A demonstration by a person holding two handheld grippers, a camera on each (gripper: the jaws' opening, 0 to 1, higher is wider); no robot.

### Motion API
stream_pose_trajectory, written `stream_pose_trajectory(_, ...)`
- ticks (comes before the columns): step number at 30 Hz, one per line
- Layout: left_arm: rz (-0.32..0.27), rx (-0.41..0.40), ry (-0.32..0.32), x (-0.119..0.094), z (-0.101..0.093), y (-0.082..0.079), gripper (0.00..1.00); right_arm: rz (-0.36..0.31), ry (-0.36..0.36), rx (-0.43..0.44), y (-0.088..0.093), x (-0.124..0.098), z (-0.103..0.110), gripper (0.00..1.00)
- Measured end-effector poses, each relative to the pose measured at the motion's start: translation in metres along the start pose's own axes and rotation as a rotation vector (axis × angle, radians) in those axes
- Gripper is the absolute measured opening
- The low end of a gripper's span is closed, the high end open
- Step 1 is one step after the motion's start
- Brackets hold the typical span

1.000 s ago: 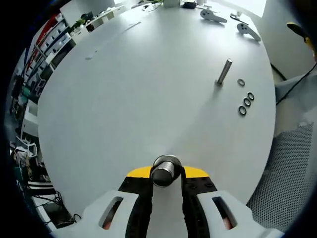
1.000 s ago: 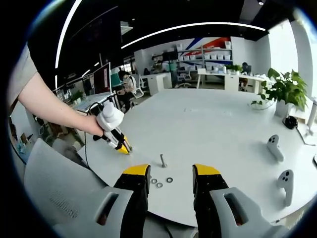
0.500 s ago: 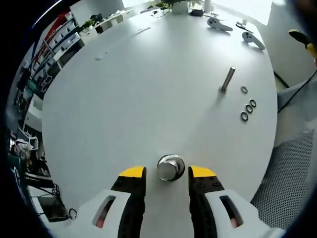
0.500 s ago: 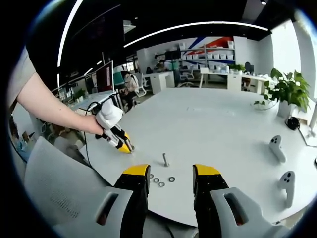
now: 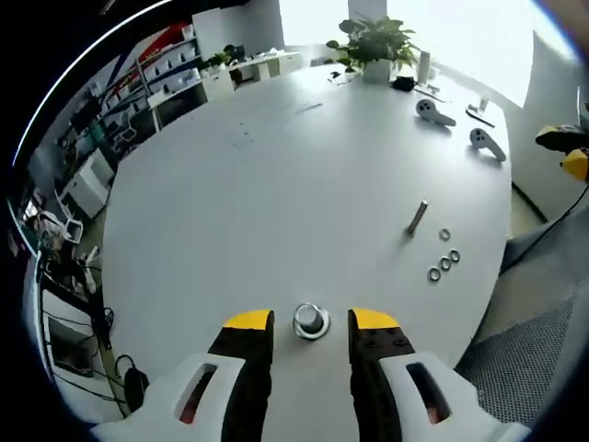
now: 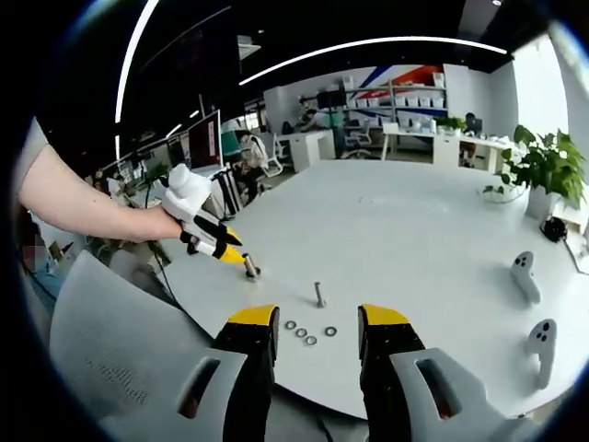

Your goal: Place the washer onto the threaded stud by aligning its center hole with the stud, sliding it down to the base, and recovering from edge contact or off-axis alignment until the washer reaches the visible bottom stop.

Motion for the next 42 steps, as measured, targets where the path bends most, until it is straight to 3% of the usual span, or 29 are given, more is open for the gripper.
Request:
stream_pose_trajectory(6,-0.066,-0.040,-0.021,-0.024,-0.003,-0.004,0.29,0.001,-0.018,-0.005,0.000,0.000,0.004,0.36)
stream_pose_trajectory(18,-0.238,-0.089,-0.065,-0.074,-0.016,-0.027,0.30,-0.009,-0.012,-0.006,-0.001,-0.001,0.004,0.37)
stream_pose_trajectory(26,-0.314,-0.107,-0.086,-0.098,-0.018,-0.030,0.30,-0.005,0.009,-0.006,0.000,-0.002,0.000,0.36)
stream_pose_trajectory(36,-0.412,-0.146,-0.082,-0.139,-0.025,-0.020,0.32,0.035,0.081,-0.017,0.007,-0.002,-0.010,0.37)
stream_pose_trajectory(39,-0.446,-0.179,-0.067,-0.145,-0.029,-0.020,0.32,0.060,0.104,-0.034,0.010,-0.001,-0.012,0.38)
stream_pose_trajectory(42,-0.453,-0.163,-0.050,-0.147,-0.037,-0.018,0.32,0.074,0.128,-0.034,0.013,-0.002,-0.016,0.38)
Point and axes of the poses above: the point that each gripper's makers call its tool centre point, and the gripper's own axes: x roughly forward along the fingers, z roughly to its left, y roughly out of its underside, the point moved 2 cm from there along -x, roughly backward along the fingers, and after that the axes turned 13 degrees about x, right-handed, at the moved point
